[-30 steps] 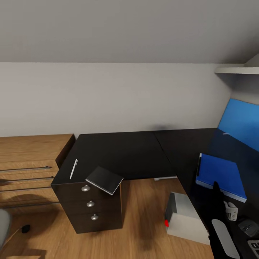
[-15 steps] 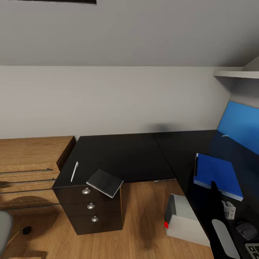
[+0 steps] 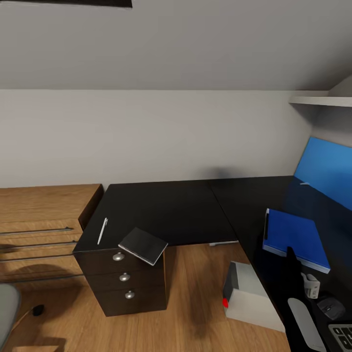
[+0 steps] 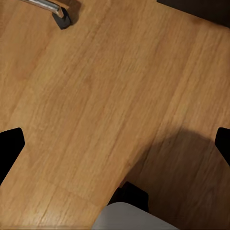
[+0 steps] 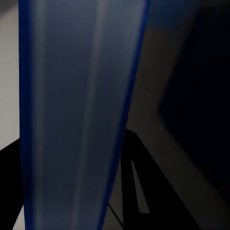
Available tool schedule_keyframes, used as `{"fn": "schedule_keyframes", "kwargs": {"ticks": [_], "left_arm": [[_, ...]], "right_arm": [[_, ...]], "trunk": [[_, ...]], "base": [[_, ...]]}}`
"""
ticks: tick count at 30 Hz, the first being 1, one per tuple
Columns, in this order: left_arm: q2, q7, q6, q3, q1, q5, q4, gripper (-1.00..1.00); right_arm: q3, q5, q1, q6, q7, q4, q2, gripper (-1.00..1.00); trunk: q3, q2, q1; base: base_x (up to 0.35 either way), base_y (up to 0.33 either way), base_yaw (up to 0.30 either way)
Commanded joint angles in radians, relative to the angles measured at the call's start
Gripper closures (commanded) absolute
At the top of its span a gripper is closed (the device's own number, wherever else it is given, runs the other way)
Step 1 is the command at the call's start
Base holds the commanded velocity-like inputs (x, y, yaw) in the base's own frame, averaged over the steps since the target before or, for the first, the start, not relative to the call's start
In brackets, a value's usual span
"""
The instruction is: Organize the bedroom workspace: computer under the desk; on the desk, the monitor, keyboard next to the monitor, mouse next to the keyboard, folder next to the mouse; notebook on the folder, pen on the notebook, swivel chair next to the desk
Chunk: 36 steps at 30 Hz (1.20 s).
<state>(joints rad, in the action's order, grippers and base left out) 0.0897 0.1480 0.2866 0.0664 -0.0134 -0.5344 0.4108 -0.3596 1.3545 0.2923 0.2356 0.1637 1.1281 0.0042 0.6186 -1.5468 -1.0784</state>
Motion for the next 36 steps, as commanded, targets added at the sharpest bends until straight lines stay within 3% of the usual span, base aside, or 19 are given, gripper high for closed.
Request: {"fn": "schedule_keyframes", "kwargs": {"ticks": [1, 19, 26, 36], "left_arm": [[0.001, 0.007, 0.003, 0.007, 0.000, -0.004, 0.000, -1.00], [0.001, 0.007, 0.003, 0.007, 0.000, -0.004, 0.000, -1.00], [0.001, 0.007, 0.003, 0.007, 0.000, -0.004, 0.000, -1.00], [0.001, 0.006, 0.009, 0.007, 0.000, -0.004, 0.000, -1.00]], "right_arm": [[-0.001, 0.011, 0.001, 0.001, 0.008, -0.001, 0.000, 1.00], [0.001, 0.011, 0.001, -0.001, 0.006, -0.005, 0.001, 1.00], [0.001, 0.009, 0.001, -0.015, -0.036, -0.008, 0.000, 1.00], [0.015, 0.009, 0.001, -0.018, -0.044, -0.008, -0.001, 1.00]], "trunk": [[0.001, 0.000, 0.000], [0.001, 0.000, 0.000], [0.001, 0.000, 0.000], [0.001, 0.000, 0.000]], "base": [[-0.014, 0.000, 0.000], [-0.036, 0.032, 0.000], [-0.002, 0.002, 0.000], [0.014, 0.000, 0.000]]}}
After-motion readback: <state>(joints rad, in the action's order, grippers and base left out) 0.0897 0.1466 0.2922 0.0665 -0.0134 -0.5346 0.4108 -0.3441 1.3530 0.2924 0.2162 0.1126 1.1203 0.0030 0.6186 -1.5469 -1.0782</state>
